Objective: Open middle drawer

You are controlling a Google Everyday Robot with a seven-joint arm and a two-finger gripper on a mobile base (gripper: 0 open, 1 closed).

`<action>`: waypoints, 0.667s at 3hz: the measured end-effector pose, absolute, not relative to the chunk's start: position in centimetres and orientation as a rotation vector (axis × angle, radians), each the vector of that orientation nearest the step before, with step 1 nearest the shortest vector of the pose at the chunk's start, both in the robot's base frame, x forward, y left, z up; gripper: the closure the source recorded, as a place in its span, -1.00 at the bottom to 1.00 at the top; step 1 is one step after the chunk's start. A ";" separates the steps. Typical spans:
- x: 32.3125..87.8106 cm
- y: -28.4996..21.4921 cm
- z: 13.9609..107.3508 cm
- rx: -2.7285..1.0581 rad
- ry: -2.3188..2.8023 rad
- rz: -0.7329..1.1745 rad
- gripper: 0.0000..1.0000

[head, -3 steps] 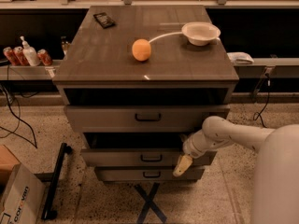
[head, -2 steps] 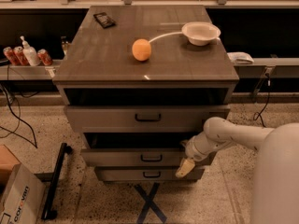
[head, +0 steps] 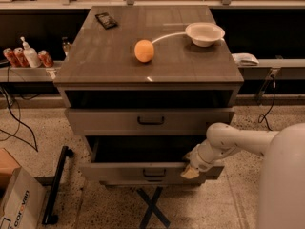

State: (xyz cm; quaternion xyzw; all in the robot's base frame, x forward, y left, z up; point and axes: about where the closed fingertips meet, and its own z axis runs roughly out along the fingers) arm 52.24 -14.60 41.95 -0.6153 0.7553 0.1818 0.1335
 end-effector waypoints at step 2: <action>49.1 -14.0 41.7 -1.752 2.229 0.584 -0.21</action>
Offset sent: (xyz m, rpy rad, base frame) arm -0.0234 0.0053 -0.0008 0.0140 0.0346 -0.0240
